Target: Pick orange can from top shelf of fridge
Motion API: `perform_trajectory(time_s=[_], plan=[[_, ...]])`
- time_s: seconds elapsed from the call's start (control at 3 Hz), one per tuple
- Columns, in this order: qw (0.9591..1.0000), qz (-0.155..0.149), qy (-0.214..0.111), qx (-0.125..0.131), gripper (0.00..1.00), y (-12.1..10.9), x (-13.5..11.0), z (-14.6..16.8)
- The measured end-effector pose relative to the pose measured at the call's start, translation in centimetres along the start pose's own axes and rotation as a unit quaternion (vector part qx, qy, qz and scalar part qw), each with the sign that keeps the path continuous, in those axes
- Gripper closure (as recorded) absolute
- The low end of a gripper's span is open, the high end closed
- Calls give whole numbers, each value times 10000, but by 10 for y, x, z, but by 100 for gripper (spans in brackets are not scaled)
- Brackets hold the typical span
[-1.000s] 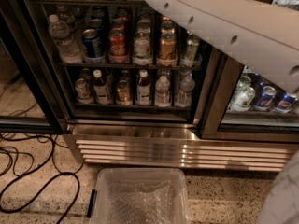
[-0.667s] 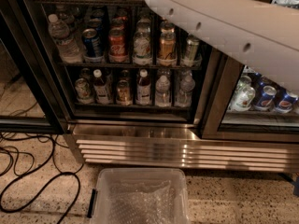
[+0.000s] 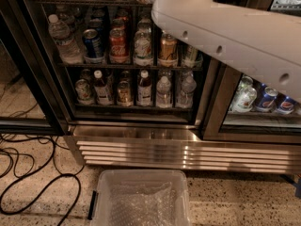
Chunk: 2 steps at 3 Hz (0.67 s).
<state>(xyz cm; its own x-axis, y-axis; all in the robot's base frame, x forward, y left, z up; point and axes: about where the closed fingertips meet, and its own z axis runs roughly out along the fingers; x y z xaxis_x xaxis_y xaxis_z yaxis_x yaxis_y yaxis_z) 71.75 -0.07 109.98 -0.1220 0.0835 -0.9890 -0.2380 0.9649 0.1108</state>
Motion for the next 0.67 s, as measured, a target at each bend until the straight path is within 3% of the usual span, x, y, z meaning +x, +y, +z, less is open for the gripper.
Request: perform_trajectory(time_s=[0.33,0.67], plan=[[10000,-92,-29,-23,100,4,3,-16],[9996,-200,172,125,100,-2,15,-30]])
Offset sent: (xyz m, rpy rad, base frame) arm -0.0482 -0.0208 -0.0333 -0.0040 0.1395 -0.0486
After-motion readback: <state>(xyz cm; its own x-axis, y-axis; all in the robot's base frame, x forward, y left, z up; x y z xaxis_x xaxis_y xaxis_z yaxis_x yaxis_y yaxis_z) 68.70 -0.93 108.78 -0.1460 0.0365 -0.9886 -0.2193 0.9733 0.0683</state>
